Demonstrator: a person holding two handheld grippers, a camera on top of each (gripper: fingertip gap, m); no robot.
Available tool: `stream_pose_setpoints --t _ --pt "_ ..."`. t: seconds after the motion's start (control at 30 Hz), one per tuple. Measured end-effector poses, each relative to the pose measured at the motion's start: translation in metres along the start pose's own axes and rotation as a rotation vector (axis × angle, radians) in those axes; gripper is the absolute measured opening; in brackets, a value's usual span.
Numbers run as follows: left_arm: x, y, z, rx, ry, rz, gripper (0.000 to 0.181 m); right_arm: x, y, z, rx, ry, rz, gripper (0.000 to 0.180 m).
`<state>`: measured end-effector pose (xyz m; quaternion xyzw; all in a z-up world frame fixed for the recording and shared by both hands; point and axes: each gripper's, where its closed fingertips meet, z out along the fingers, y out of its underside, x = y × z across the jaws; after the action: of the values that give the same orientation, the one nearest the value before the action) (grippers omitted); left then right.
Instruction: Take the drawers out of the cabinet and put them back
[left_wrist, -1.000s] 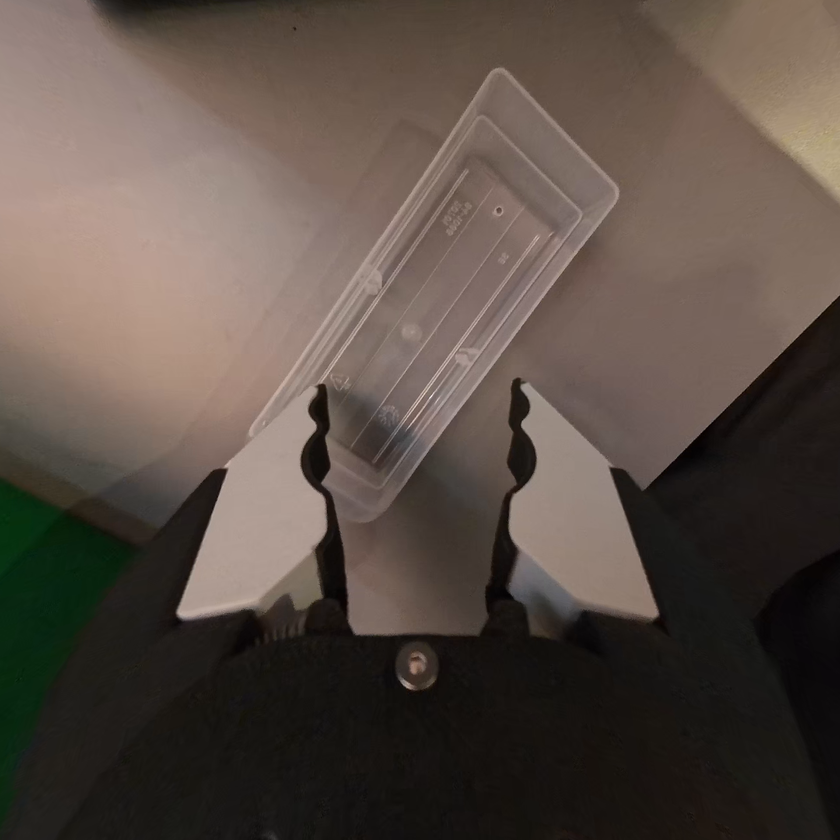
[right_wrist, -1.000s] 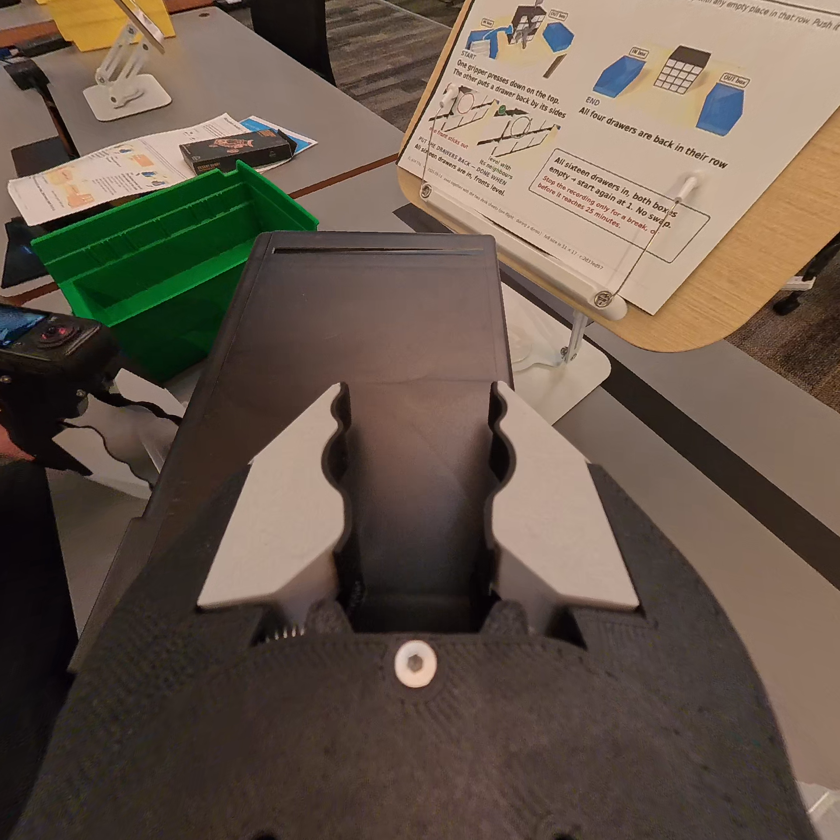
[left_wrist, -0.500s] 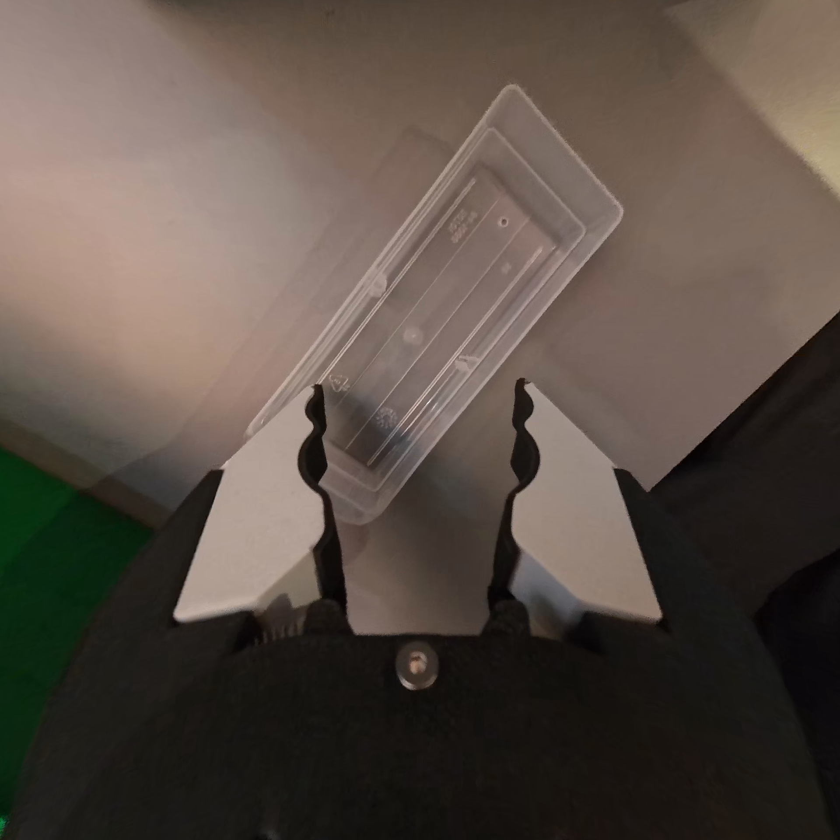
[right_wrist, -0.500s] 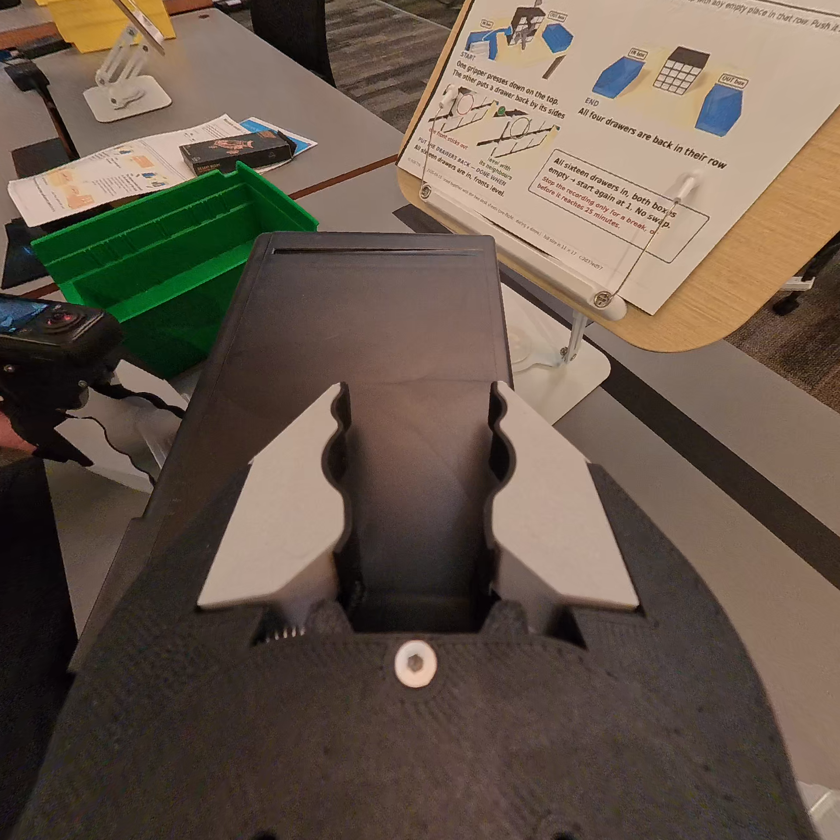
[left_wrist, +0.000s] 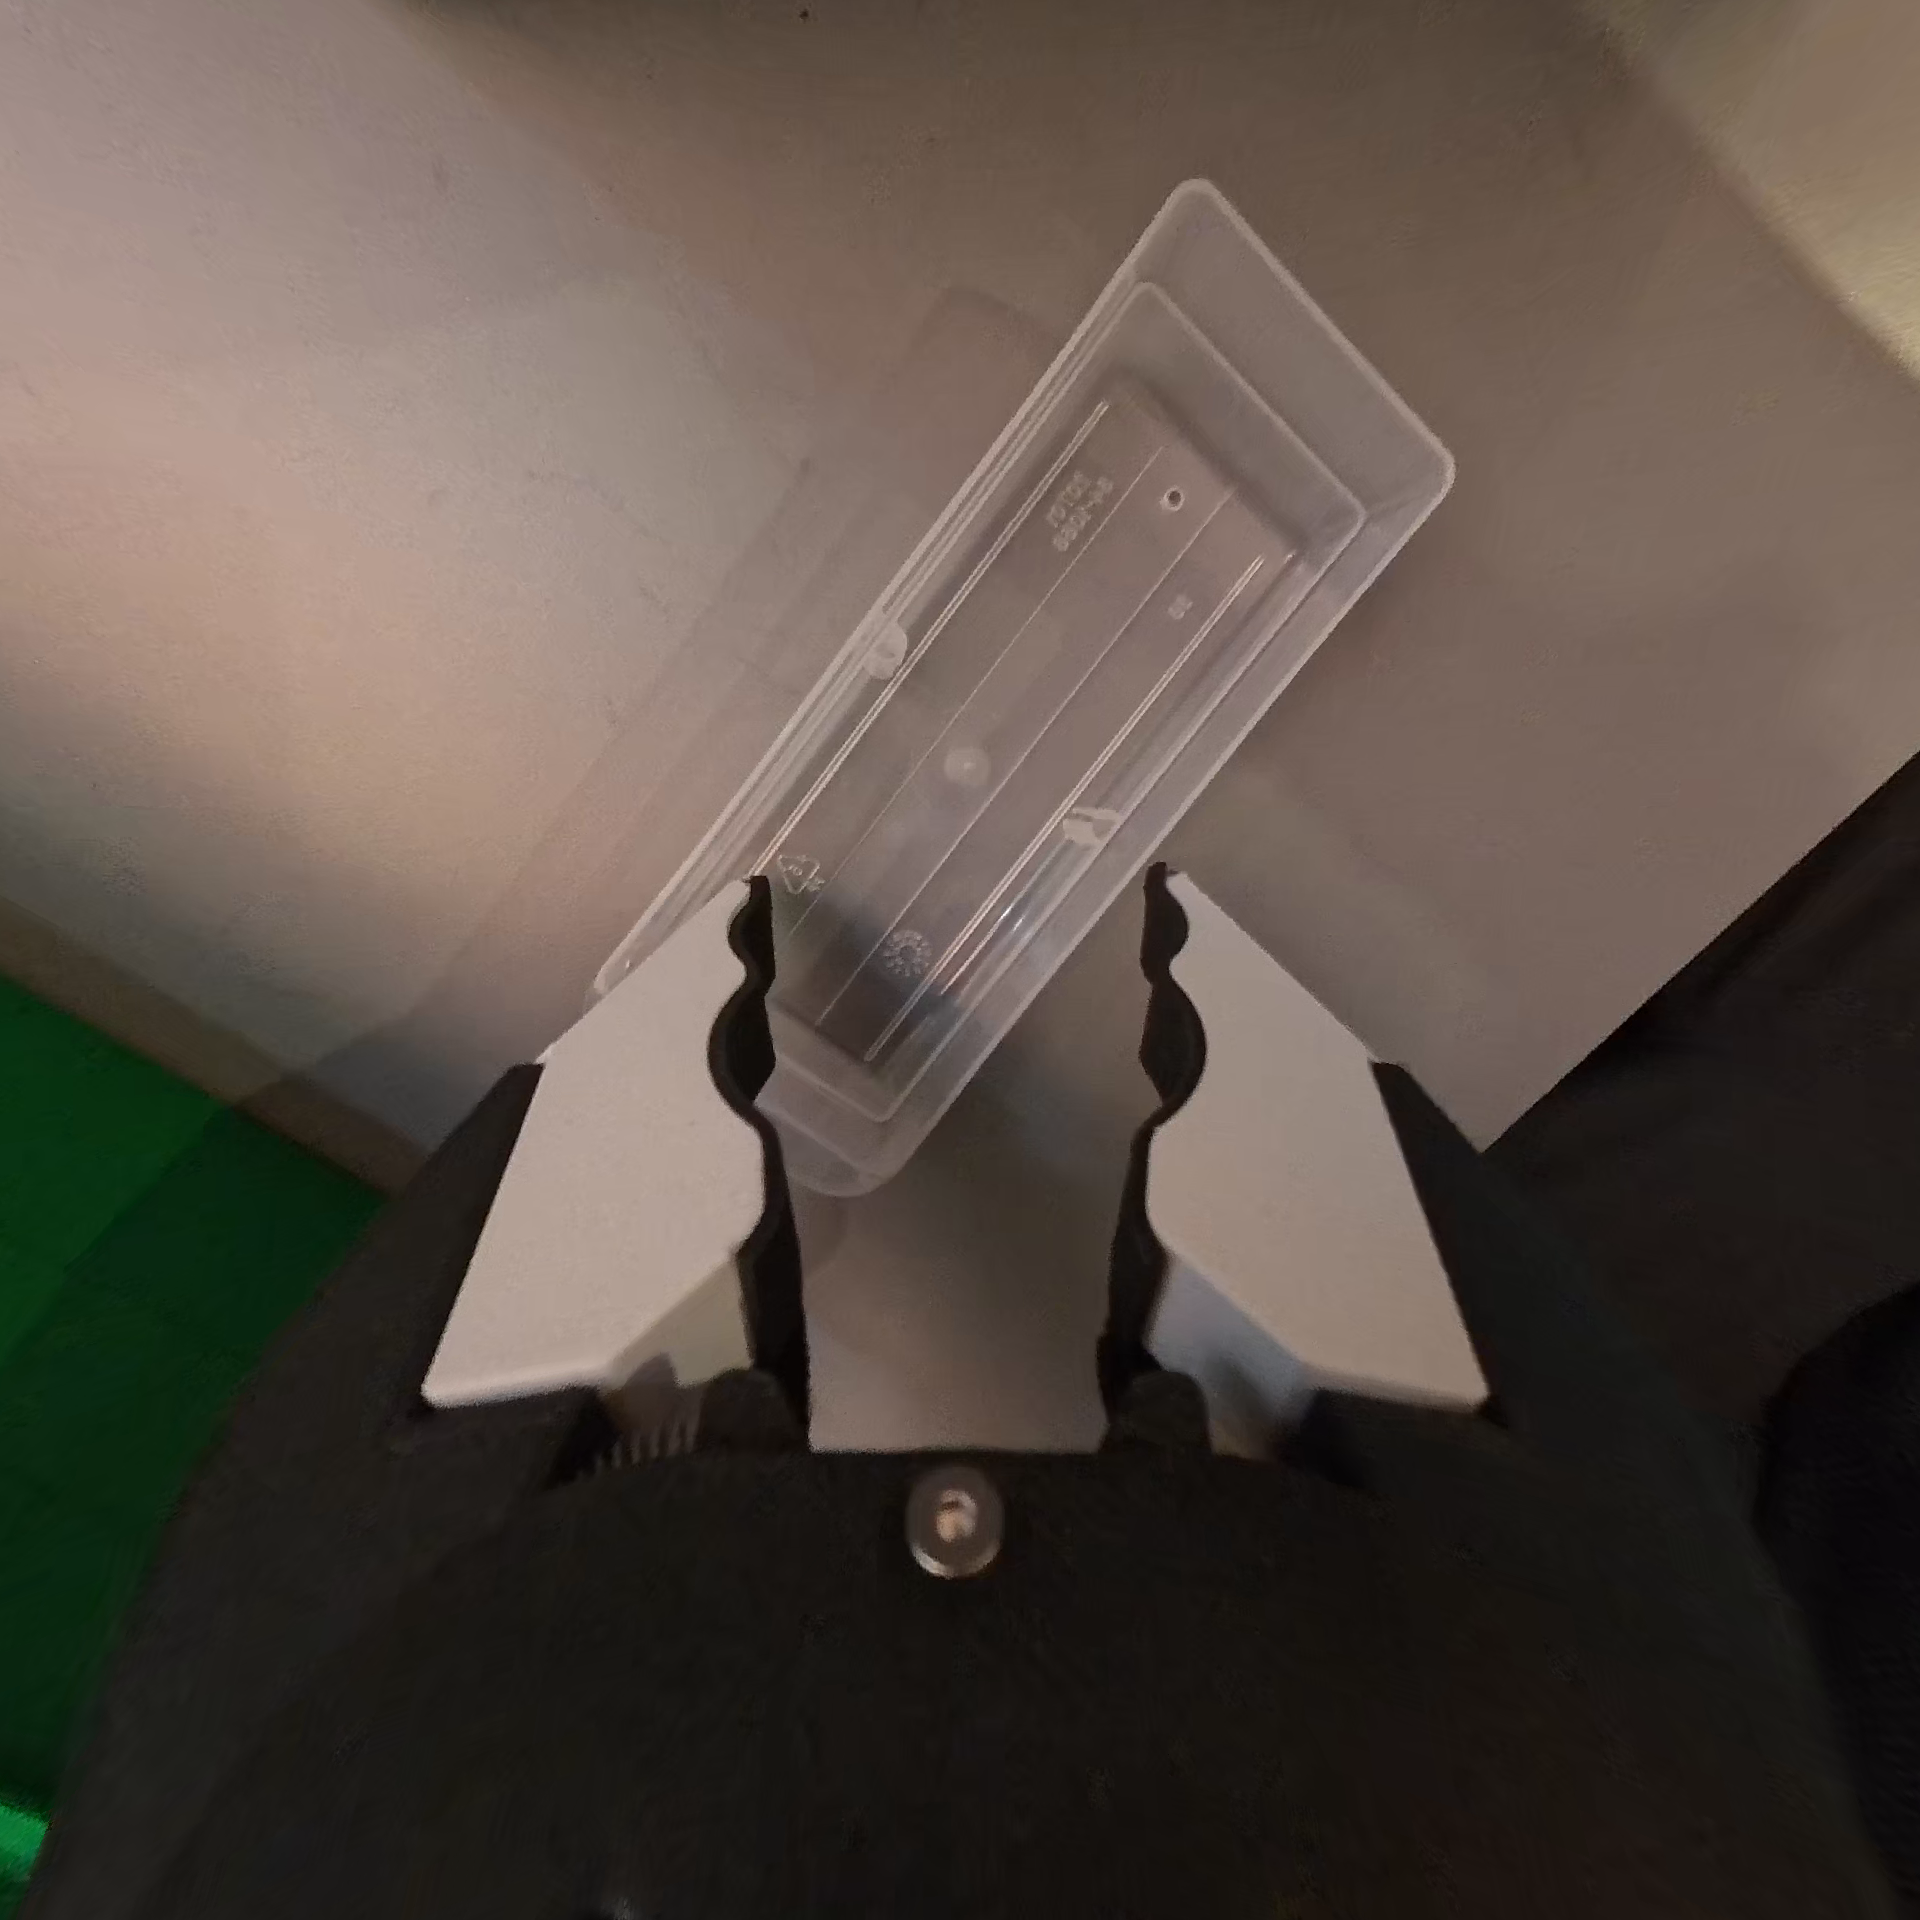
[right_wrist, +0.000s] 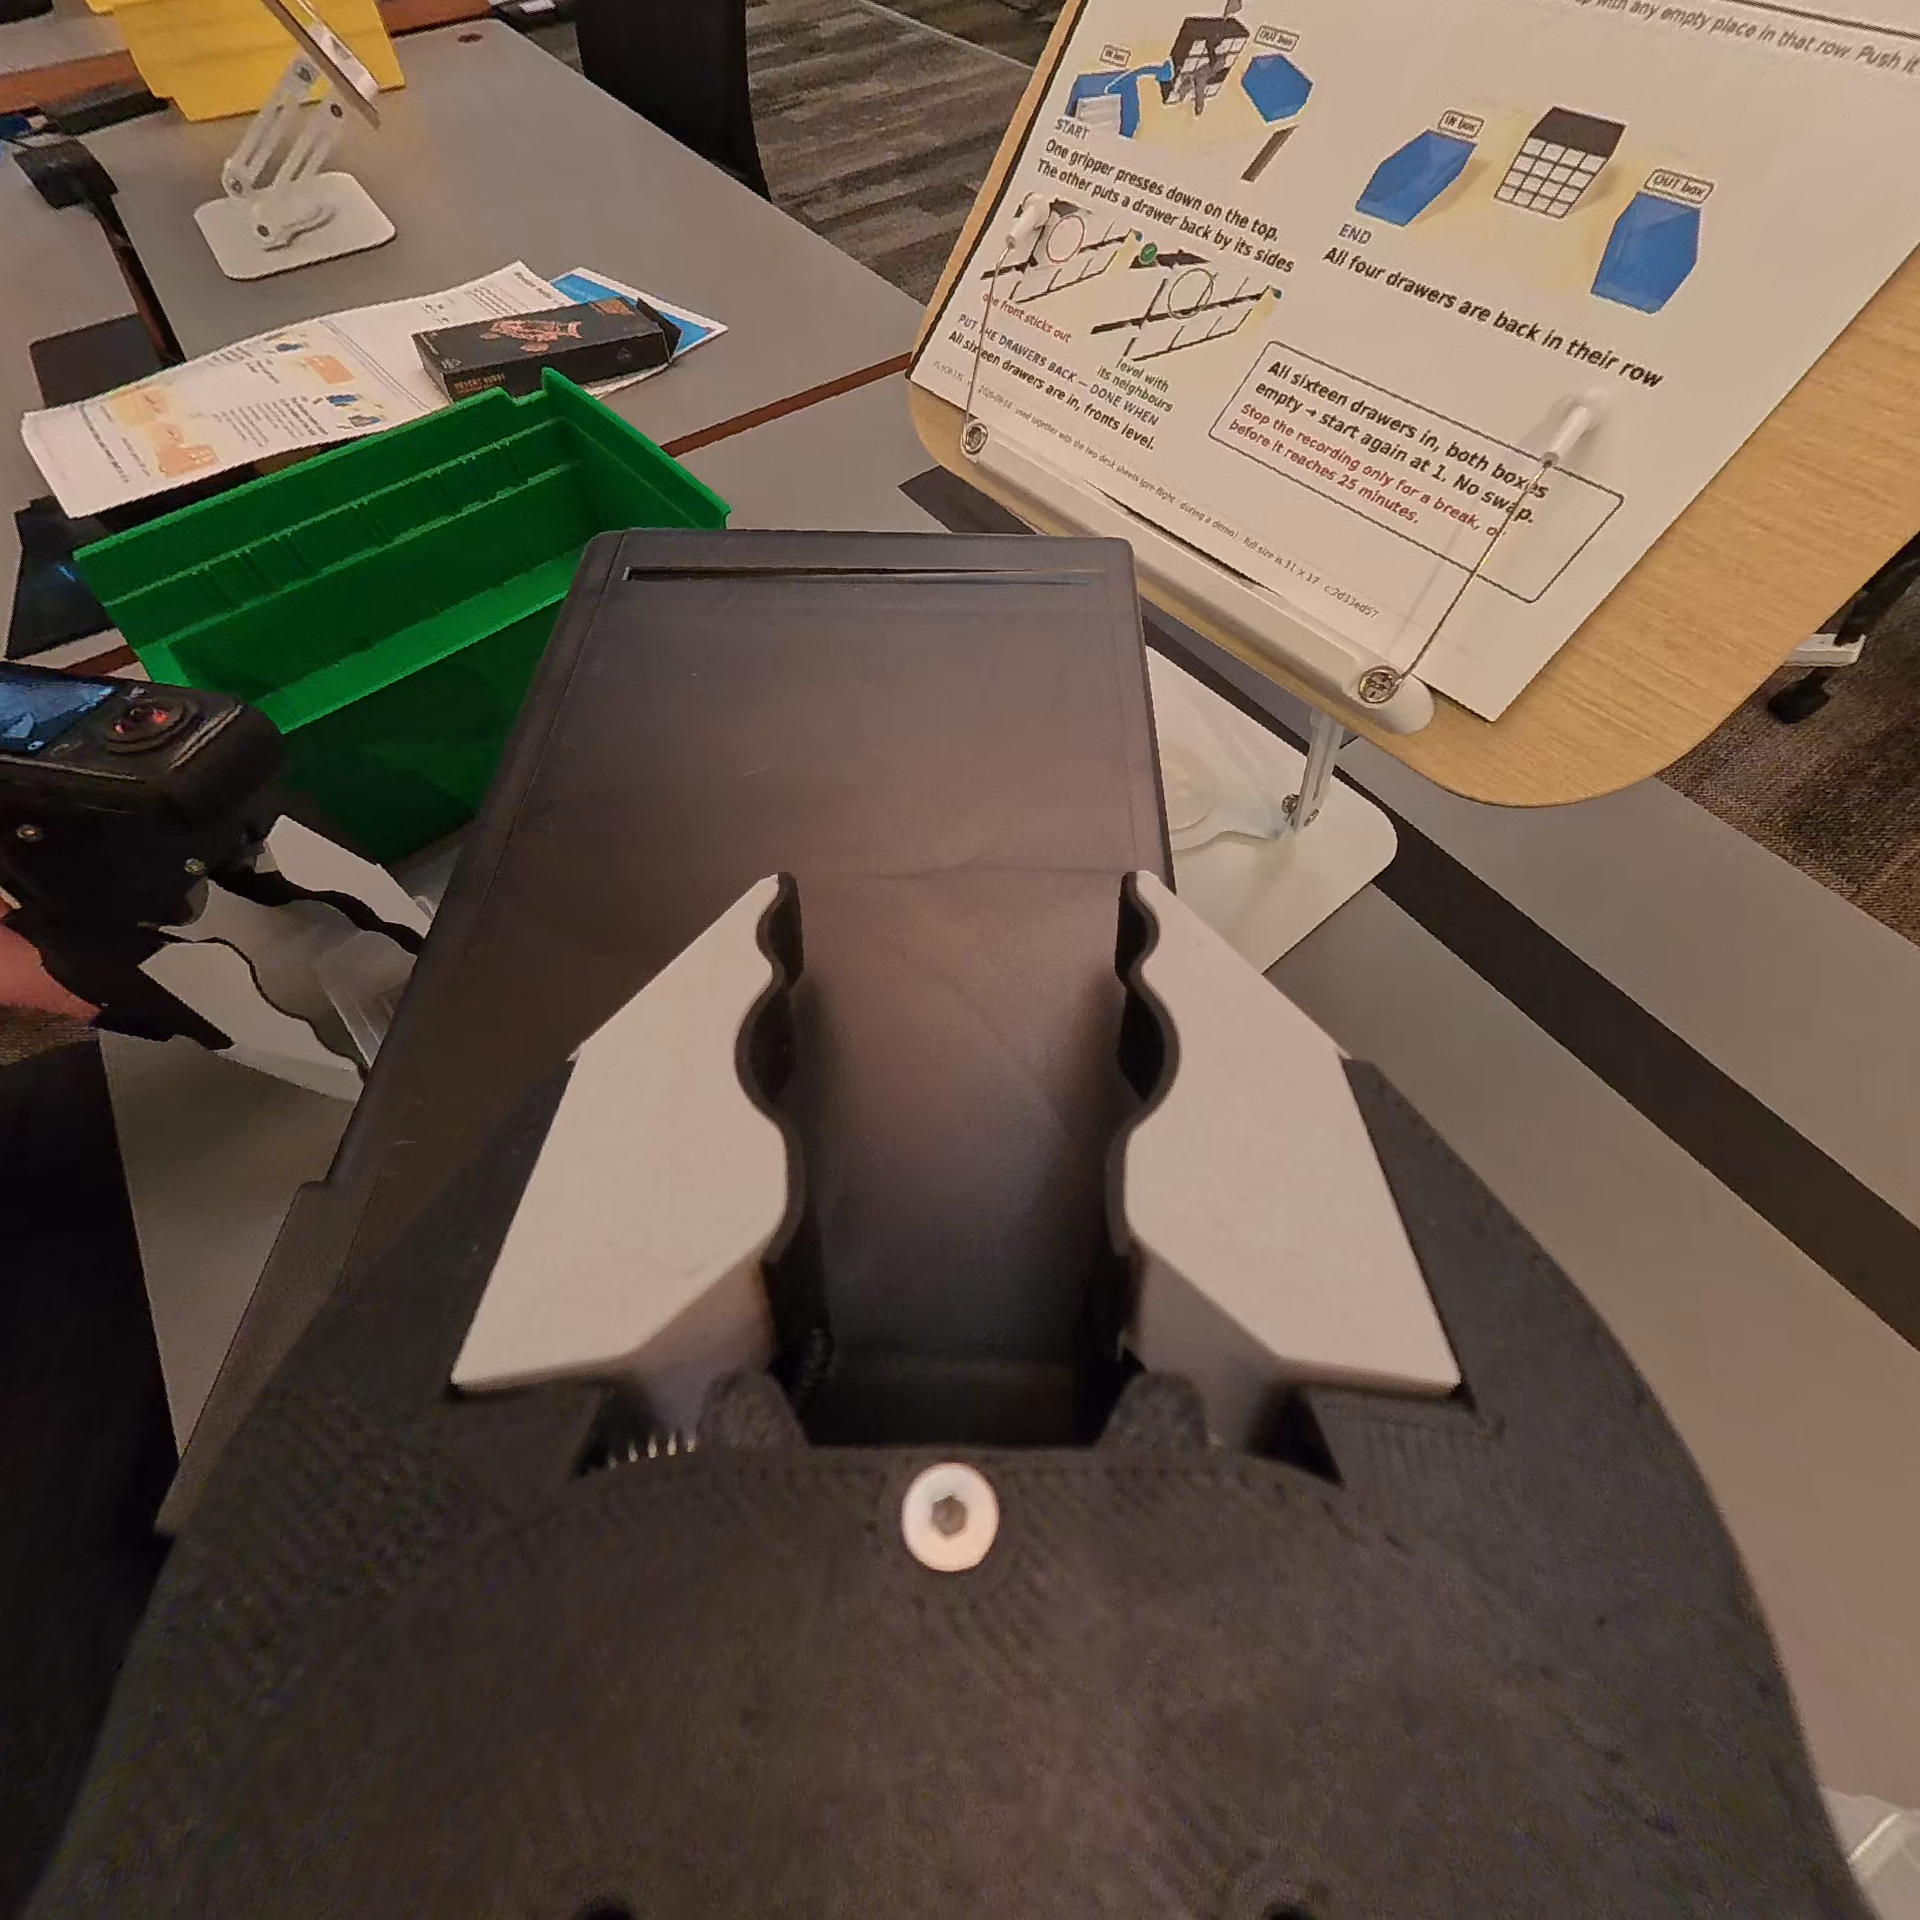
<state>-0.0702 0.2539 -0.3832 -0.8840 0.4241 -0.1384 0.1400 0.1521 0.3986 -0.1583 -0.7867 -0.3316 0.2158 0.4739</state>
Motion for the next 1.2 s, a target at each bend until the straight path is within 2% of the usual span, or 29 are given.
stream_pose_setpoints --t 1.2 --pt "-0.0102 -0.0001 -0.0053 0.031 -0.021 -0.046 0.076 0.0001 -0.0006 -0.0005 0.01 0.0 0.0 0.06"
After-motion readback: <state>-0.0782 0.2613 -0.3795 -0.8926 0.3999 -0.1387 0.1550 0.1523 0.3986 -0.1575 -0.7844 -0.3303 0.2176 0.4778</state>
